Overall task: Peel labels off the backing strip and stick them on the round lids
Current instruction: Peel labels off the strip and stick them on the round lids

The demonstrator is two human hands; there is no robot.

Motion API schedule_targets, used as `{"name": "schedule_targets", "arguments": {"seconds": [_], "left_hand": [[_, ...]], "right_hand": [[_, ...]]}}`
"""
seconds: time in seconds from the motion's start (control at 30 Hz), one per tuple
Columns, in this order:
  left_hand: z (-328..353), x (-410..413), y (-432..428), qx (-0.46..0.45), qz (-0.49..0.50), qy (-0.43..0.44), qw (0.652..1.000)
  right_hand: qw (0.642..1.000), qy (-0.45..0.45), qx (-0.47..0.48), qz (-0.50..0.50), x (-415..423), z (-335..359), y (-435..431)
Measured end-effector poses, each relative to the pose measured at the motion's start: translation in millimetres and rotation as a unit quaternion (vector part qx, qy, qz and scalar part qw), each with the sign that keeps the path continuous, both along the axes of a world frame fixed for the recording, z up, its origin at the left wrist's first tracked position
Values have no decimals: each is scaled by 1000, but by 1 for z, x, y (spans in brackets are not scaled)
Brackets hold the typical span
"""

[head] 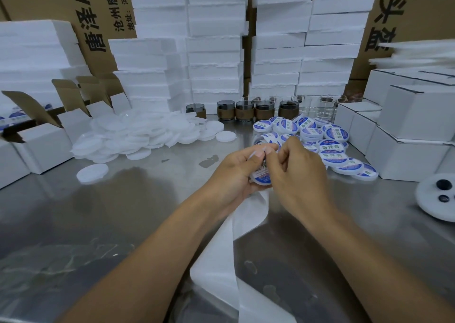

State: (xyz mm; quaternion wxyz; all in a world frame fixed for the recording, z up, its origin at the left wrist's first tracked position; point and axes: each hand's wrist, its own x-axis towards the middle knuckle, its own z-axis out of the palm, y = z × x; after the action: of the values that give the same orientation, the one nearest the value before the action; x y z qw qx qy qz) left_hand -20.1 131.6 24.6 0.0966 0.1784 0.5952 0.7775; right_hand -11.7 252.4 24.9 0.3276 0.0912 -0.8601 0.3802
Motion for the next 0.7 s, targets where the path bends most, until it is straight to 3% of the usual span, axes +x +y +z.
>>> {"name": "schedule_targets", "arguments": {"seconds": [0.17,0.4,0.47,0.57,0.7], "left_hand": [[1,1,2,-22,23,9,999],[2,0,1,-5,31,-22,999],[3,-1,-2,9,35,-37,999],[2,-2,-5,3,53,-31,998],[2,-2,-7,23,72,-7,997]], "right_hand": [[999,-2,37,-15,5,3,-1],[984,-6,133,-121,4,5,5],[989,-24,101,-102,2,6,7],[997,-70,-28,1,-2,3,3],[972,-133,-168,100,-6,4,0]]}}
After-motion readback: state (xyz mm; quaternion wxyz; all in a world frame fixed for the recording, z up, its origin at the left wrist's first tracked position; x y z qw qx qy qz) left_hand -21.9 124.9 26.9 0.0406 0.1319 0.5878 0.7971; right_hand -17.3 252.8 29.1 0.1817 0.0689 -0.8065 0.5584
